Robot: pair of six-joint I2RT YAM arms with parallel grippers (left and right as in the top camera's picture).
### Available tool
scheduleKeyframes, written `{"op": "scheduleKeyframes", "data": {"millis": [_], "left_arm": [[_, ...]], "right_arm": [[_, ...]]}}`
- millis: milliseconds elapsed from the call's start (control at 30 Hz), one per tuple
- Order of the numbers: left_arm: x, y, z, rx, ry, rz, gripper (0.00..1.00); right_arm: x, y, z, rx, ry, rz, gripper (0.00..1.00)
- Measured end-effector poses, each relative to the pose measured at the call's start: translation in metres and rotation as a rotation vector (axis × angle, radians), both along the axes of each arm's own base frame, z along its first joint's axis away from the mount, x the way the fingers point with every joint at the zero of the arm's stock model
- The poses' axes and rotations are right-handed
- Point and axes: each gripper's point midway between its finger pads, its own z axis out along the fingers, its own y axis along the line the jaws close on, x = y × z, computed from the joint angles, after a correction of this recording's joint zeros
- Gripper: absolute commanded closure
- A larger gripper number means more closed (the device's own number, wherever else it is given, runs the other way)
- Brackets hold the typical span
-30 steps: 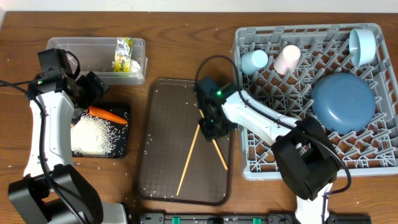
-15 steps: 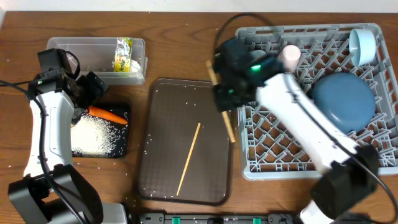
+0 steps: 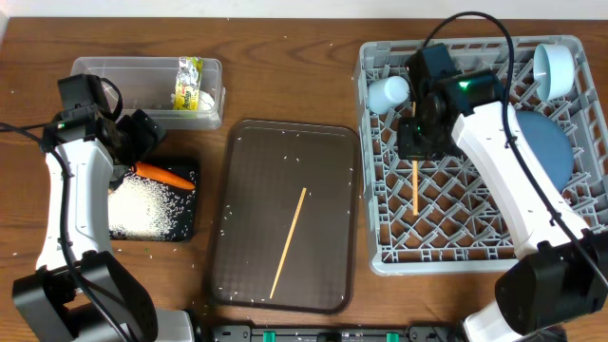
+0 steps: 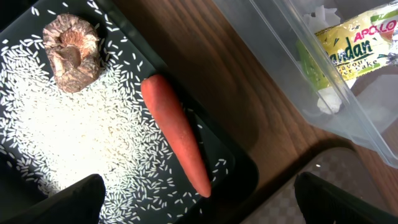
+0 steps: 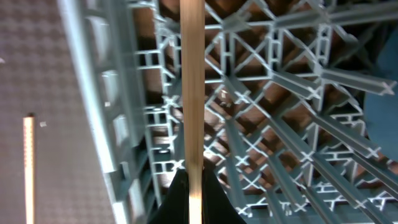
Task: Sort waste into correct bins and load items into the dishwasher rack
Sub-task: 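Carry the chopstick into the rack and drop it upright, then return the right gripper to the tray and grasp the second chopstick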
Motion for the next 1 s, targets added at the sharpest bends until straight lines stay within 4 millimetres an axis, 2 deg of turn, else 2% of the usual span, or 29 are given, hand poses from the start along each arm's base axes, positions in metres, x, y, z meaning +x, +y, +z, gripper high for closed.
{"op": "scheduleKeyframes", "data": {"millis": [67,100,167,300,400,467,533,600,700,800,867,1000], "left_arm": [[0.0,0.0,0.0,0.0,0.0,0.0,0.02],[0.0,0.0,0.0,0.0,0.0,0.0,0.02],[0.0,0.0,0.0,0.0,0.0,0.0,0.02],[0.0,0.0,0.0,0.0,0.0,0.0,0.02],[0.0,0.0,0.0,0.0,0.0,0.0,0.02],[0.0,0.0,0.0,0.0,0.0,0.0,0.02],[0.0,0.0,0.0,0.0,0.0,0.0,0.02],[0.0,0.0,0.0,0.0,0.0,0.0,0.02],[0.0,0.0,0.0,0.0,0.0,0.0,0.02],[0.0,0.0,0.0,0.0,0.0,0.0,0.02],[0.0,0.0,0.0,0.0,0.0,0.0,0.02],[0.0,0.0,0.0,0.0,0.0,0.0,0.02]], "right_arm": [[-0.001,-0.004,-0.003,-0.009,0.008,-0.002,0.48],[-0.001,-0.004,-0.004,-0.011,0.008,0.004,0.41],[-0.001,-0.005,-0.003,-0.016,0.005,0.019,0.35],[0.0,-0.003,-0.003,-0.014,0.003,0.056,0.35],[0.005,0.009,-0.001,0.031,-0.018,0.108,0.37],[0.013,0.027,0.003,0.087,-0.059,0.162,0.37],[0.02,0.055,0.011,0.15,-0.115,0.24,0.37],[0.018,0.084,0.016,0.191,-0.146,0.317,0.35],[-0.003,0.129,0.018,0.235,-0.143,0.449,0.33],[-0.028,0.169,0.008,0.255,-0.1,0.565,0.33],[-0.045,0.191,-0.009,0.252,-0.043,0.625,0.33],[-0.07,0.215,-0.054,0.226,0.088,0.668,0.34]]}}
